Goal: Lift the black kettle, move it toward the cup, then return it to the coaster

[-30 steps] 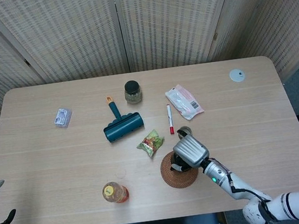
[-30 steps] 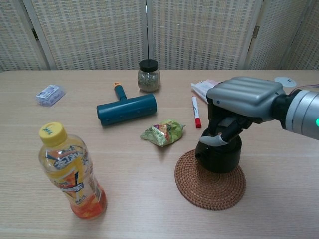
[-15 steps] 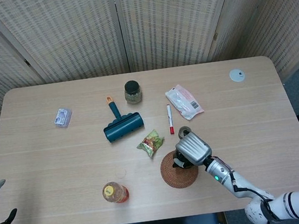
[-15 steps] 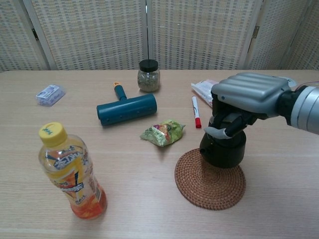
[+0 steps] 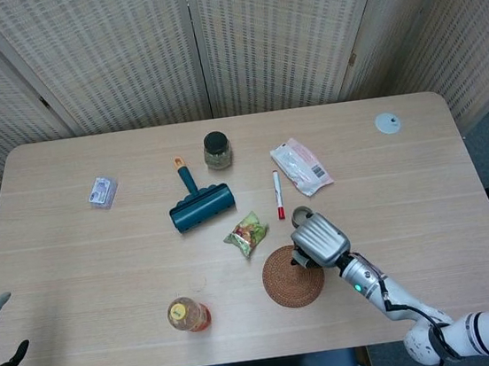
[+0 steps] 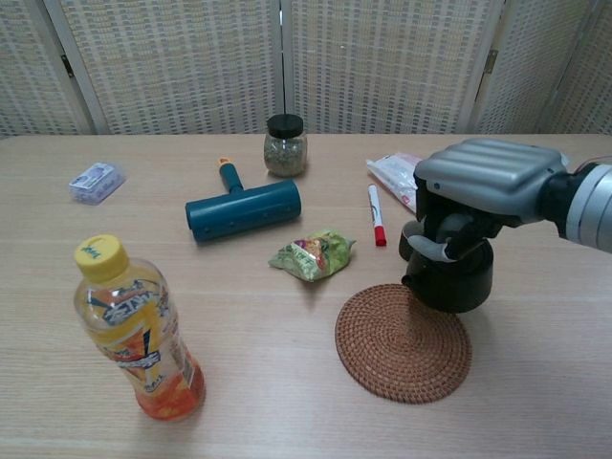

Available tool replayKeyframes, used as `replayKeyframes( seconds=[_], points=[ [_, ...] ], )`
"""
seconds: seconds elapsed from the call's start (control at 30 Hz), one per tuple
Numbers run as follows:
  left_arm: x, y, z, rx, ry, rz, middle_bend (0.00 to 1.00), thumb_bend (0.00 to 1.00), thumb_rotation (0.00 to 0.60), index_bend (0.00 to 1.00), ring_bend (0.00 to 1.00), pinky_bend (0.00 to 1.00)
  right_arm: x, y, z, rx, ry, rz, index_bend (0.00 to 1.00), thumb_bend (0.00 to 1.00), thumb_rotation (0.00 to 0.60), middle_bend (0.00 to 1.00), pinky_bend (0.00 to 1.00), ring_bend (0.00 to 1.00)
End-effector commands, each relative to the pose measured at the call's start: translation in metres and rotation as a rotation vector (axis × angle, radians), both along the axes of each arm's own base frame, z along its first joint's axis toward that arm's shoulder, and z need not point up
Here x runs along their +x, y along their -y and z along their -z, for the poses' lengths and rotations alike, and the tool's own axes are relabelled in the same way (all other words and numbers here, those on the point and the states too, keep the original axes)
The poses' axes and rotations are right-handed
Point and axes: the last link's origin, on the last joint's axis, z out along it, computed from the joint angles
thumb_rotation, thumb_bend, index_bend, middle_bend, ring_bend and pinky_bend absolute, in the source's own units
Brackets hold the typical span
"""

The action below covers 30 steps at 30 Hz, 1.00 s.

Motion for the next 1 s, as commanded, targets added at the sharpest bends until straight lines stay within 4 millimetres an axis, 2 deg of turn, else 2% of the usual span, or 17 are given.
replayKeyframes(
  seconds=[0.03,0.23,0.47,0.8,1.0],
  points=[
    [0.0,0.0,0.0,-0.002,-0.001,-0.001,0.03,0.24,0.6,0.15,0.07,0.0,-0.001,0.001,-0.001,-0.001,-0.001,0.002,1.0,0.51,0.469,1.0,0.5,0.92],
    [0.0,0.0,0.001,-0.004,-0.003,-0.004,0.03,0.24,0.6,0.15,0.07,0.0,-0.005,0.002,-0.001,0.013,-0.002,0.014,1.0,0.51,0.488,1.0,0.55,0.92],
    [0.0,0.001,0.001,-0.002,-0.006,-0.007,0.03,0.24,0.6,0.15,0.07,0.0,-0.009,0.008,-0.008,0.002,-0.004,0.026,1.0,0.51,0.514,1.0,0.55,0.92],
    [0.002,-0.001,0.005,-0.012,-0.006,-0.001,0.03,0.24,0.6,0.15,0.07,0.0,-0.014,0.027,-0.032,-0.066,-0.017,0.054,1.0,0.51,0.514,1.0,0.55,0.92],
    [0.003,-0.001,0.006,-0.014,-0.007,-0.003,0.03,0.24,0.6,0.15,0.07,0.0,-0.017,0.044,-0.039,-0.095,-0.032,0.078,1.0,0.51,0.513,1.0,0.55,0.92]
  ],
)
